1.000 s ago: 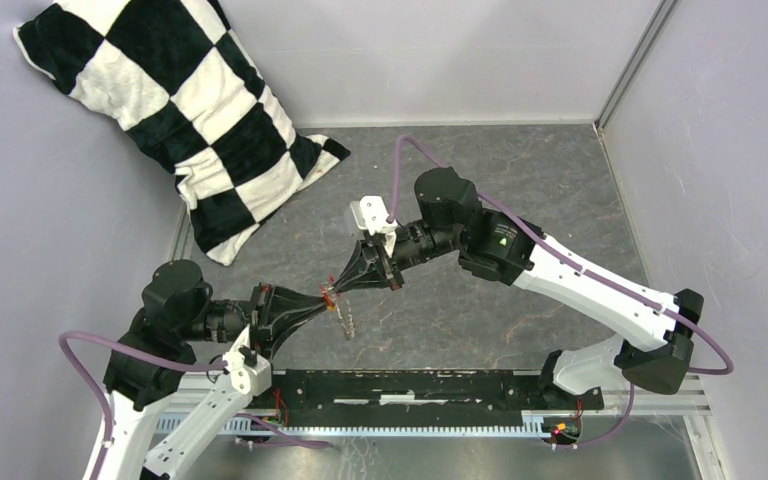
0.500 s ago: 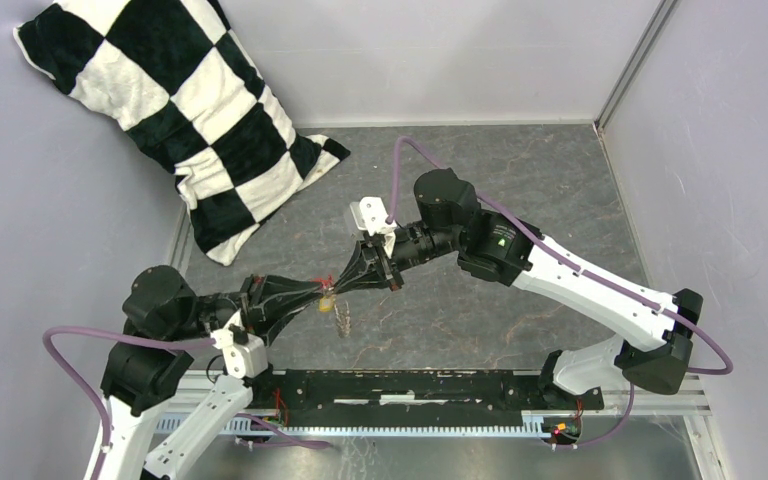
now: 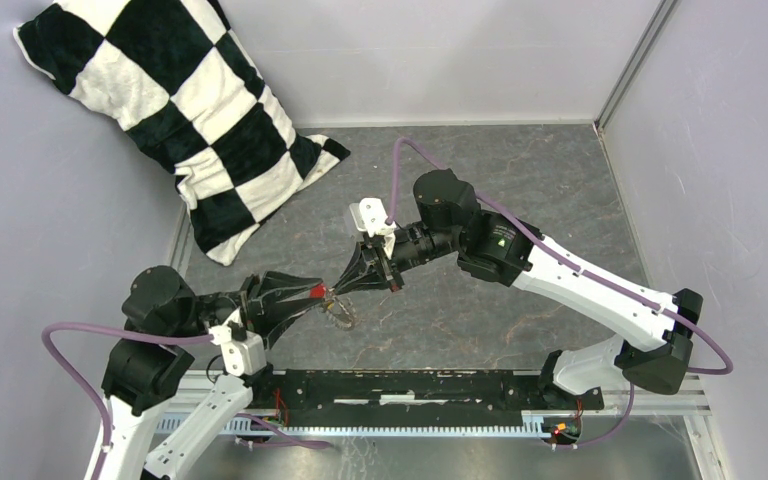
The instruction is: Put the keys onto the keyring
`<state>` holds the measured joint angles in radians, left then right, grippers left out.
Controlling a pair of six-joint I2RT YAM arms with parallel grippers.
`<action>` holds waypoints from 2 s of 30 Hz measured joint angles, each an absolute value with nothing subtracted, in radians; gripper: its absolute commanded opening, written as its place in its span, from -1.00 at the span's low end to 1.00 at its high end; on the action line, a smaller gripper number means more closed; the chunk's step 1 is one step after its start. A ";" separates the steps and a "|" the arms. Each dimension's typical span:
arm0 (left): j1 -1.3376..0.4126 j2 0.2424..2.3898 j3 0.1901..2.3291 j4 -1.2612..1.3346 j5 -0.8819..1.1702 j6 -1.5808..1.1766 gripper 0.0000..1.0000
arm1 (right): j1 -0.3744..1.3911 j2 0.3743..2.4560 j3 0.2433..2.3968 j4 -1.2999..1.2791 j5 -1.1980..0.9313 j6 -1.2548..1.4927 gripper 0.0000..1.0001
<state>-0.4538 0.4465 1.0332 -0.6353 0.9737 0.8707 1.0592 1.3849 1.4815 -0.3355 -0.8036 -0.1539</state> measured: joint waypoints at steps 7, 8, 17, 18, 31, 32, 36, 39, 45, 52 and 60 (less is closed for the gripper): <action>-0.454 0.475 1.052 -0.755 0.981 0.979 -0.04 | 1.059 1.385 1.481 -0.345 -0.812 -0.154 -0.99; -0.454 0.481 1.055 -0.765 0.981 0.990 -0.01 | 1.059 1.385 1.481 -0.349 -0.813 -0.154 -0.99; -0.454 0.511 1.098 -0.811 0.981 1.040 0.08 | 1.059 1.386 1.483 -0.403 -0.830 -0.163 -0.98; -0.454 0.511 1.102 -0.818 0.983 1.042 0.07 | 1.059 1.386 1.483 -0.406 -0.830 -0.164 -0.99; -0.454 0.607 1.155 -0.978 1.052 1.185 -0.26 | 1.059 1.404 1.500 -0.435 -0.838 -0.166 -0.99; -0.454 0.607 1.155 -0.985 1.053 1.199 -0.29 | 1.059 1.404 1.500 -0.436 -0.838 -0.166 -0.99; -0.454 0.607 1.155 -0.999 1.056 1.223 -0.45 | 1.059 1.405 1.500 -0.436 -0.838 -0.166 -0.99; -0.454 0.607 1.155 -1.002 1.058 1.230 -0.53 | 1.059 1.406 1.500 -0.438 -0.838 -0.166 -0.99; -0.454 0.606 1.155 -1.002 1.068 1.255 -0.70 | 1.059 1.407 1.500 -0.443 -0.838 -0.166 -0.99; -0.454 0.594 1.154 -1.003 1.076 1.284 -0.86 | 1.059 1.407 1.500 -0.429 -0.837 -0.149 -0.99; -0.454 0.562 1.136 -1.005 1.075 1.312 -0.91 | 1.060 1.402 1.463 -0.333 -0.834 -0.061 -0.99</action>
<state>-0.4538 0.5621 1.1362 -1.0046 1.0752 1.3125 1.0595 1.4025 1.4628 -0.3328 -0.8341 -0.0612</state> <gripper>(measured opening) 0.057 0.011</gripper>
